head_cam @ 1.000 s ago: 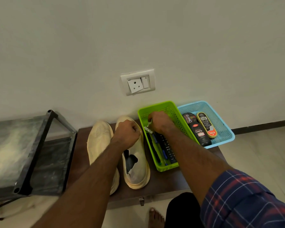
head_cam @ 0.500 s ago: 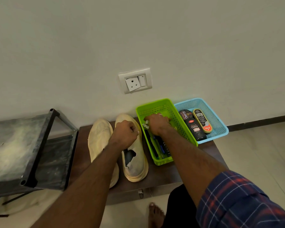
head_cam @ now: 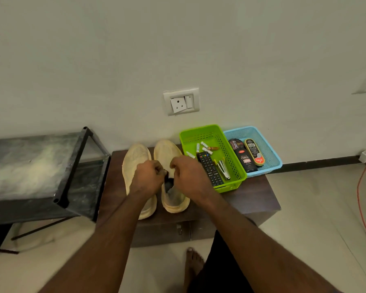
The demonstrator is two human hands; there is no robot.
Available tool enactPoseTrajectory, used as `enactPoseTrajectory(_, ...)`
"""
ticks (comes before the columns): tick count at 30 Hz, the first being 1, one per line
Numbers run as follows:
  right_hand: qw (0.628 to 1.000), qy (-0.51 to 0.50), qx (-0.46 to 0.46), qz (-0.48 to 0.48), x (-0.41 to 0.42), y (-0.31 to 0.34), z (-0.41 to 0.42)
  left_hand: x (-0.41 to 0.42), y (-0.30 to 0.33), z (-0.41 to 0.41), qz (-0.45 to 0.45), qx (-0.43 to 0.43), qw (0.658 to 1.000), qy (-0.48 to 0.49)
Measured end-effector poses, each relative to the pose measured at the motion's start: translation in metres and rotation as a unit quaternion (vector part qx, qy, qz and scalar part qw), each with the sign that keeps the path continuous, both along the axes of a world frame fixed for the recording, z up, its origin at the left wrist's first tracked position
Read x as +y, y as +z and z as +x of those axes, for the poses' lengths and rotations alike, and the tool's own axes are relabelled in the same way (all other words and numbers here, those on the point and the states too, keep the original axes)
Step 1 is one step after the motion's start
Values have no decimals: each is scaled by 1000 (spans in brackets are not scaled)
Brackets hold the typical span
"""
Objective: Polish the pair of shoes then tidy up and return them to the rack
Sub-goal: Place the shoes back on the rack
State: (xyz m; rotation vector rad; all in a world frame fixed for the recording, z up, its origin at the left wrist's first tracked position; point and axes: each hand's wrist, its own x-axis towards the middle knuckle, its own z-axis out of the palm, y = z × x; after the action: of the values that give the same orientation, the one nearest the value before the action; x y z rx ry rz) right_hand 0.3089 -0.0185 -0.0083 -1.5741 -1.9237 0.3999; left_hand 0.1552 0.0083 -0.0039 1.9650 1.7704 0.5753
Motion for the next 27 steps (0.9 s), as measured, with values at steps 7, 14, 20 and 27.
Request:
enactPoseTrajectory(7, 977, 36, -191, -83, -49, -26, -23, -58, -16, -36, -10, 155, 984, 89)
enactPoseTrajectory(14, 976, -16, -201, -85, -42, -36, -39, -78, -29, -46, -52, 40, 980, 188)
enactPoseTrajectory(20, 991, -22, -100, -86, -47, -33, -46, -77, -16, -50, -67, -23, 971, 228)
enactPoseTrajectory(27, 999, -6, -33, 42, -51, 33, -66, -85, 39, -88, 99, -53, 964, 241)
